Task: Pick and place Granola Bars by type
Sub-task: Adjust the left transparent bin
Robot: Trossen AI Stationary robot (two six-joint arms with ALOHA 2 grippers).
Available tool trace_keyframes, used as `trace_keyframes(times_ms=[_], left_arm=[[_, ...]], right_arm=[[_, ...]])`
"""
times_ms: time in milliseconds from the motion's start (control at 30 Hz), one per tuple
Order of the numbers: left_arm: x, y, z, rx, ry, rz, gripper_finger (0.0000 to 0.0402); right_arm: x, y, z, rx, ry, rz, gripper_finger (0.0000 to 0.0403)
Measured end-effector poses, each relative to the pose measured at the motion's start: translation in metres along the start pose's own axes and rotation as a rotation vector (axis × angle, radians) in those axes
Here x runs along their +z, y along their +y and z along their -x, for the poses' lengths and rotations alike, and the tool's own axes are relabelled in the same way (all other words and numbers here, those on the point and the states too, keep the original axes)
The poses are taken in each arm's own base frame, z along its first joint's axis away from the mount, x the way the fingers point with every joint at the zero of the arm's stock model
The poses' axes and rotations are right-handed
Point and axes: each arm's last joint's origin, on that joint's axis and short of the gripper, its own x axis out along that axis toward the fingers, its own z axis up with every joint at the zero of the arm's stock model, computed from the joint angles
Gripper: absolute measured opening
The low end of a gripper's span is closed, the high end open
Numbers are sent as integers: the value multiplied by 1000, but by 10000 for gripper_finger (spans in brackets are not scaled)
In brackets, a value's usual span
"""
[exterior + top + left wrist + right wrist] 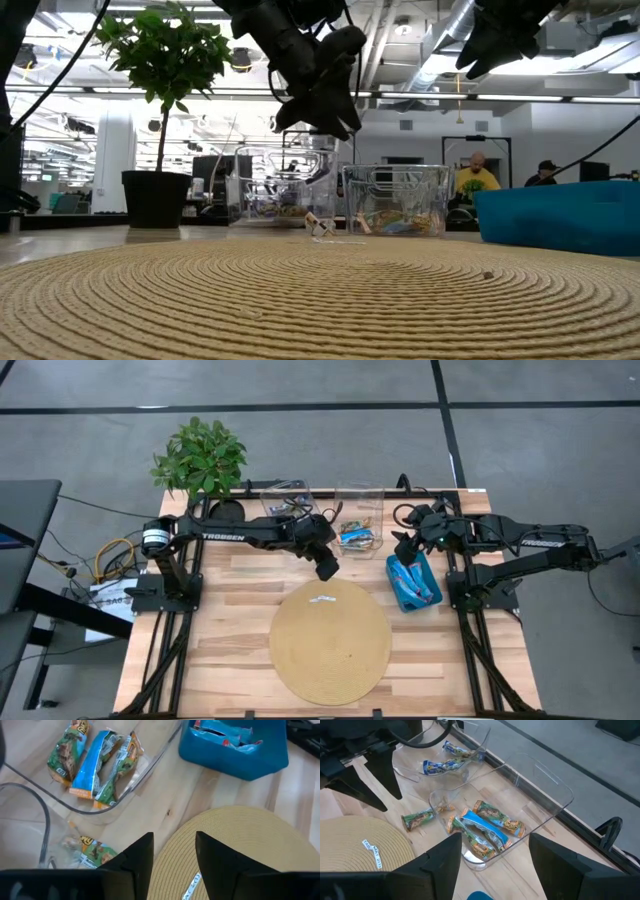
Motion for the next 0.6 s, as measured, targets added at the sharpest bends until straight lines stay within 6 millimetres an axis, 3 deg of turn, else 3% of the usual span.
trace_keyframes(times_ms=[133, 367, 600], left_arm=[[0, 0, 0, 6, -2, -25, 108], [2, -1, 0, -2, -26, -44, 12], [10, 4, 1, 94, -124, -34, 2]], right_arm=[[0, 0, 0, 0, 0, 0, 223], [0, 0, 0, 2, 1, 0, 223], [0, 0, 0, 2, 1, 0, 223]])
